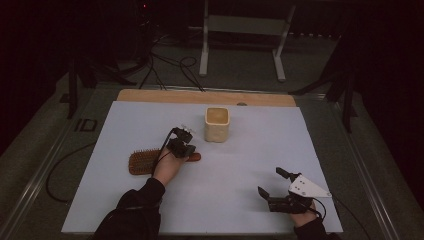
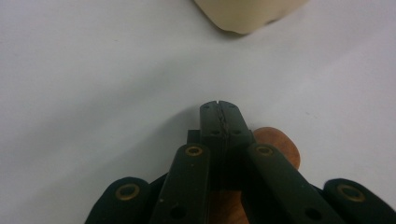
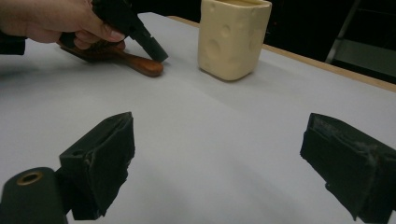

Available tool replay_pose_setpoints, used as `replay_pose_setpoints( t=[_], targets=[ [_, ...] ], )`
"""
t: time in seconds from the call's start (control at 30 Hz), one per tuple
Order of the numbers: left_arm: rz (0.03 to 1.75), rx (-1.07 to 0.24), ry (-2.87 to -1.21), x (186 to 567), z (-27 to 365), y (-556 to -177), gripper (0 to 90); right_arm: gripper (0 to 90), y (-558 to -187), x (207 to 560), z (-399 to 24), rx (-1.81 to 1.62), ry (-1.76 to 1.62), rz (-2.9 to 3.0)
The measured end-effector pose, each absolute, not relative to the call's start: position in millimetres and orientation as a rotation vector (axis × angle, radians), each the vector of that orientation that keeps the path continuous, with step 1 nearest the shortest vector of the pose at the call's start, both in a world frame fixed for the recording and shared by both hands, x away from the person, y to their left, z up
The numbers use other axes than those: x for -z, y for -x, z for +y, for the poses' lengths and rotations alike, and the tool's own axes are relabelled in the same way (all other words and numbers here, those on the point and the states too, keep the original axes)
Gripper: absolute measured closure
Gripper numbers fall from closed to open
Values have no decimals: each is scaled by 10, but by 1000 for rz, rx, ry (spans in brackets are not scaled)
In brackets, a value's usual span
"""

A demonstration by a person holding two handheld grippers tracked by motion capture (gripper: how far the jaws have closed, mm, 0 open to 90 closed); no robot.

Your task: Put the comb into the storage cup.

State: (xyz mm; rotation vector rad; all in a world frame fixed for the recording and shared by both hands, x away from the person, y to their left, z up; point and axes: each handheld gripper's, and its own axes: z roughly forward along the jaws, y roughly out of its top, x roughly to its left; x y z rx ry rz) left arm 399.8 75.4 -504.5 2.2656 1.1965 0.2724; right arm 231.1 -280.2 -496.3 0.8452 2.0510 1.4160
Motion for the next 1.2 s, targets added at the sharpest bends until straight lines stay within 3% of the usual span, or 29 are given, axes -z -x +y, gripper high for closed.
replay_pose_setpoints(
  t=[1.2],
  targets=[
    [1096, -158, -2349, 5023, 952, -3281, 900, 94, -2323, 4965, -2791, -1416, -845, 2057]
  ],
)
